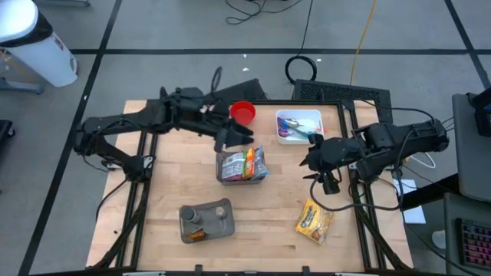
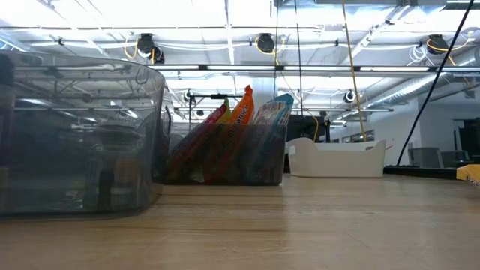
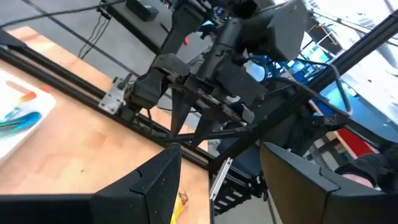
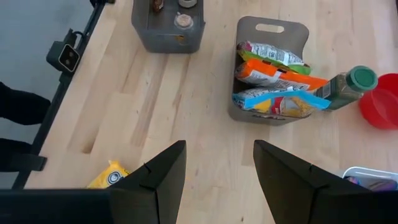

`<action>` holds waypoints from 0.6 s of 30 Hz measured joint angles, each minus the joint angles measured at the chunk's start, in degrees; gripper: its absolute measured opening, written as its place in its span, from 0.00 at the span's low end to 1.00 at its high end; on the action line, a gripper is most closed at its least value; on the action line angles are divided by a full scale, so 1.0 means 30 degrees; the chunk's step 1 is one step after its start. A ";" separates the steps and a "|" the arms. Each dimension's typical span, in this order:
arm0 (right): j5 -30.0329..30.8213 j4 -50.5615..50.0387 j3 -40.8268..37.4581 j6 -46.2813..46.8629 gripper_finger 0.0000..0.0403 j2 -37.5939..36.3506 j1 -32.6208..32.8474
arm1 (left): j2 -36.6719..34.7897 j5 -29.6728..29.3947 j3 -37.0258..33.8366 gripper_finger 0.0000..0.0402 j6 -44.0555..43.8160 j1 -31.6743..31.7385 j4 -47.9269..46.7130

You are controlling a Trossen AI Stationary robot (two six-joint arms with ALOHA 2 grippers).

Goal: Pick & Place Food Item
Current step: Put the yellow noodle pack into the top black bin

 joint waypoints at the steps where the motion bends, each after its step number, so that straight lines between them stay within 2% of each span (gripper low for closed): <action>1: -0.0012 -0.0061 0.0000 0.0095 0.45 0.0000 -0.0002 | 0.0211 0.0003 0.0000 0.57 -0.0091 -0.0078 0.0231; 5: -0.0053 -0.1708 0.0000 0.0327 0.45 -0.0051 0.0005 | 0.1185 0.0007 0.0000 0.57 -0.0475 -0.0476 0.1862; 8: -0.0336 -0.3500 -0.0001 0.1743 0.45 -0.0044 0.0005 | 0.1850 -0.0012 0.0000 0.57 -0.0344 -0.0987 0.3577; 13: -0.3713 -0.5491 -0.0211 0.3207 0.45 -0.0100 0.0064 | 0.2889 0.0011 0.0000 0.57 -0.0409 -0.1981 0.6810; 18: -0.6343 -0.4993 -0.2584 0.6110 0.45 -0.1140 0.0974 | 0.3418 0.0320 0.0000 0.57 -0.0287 -0.2841 0.7737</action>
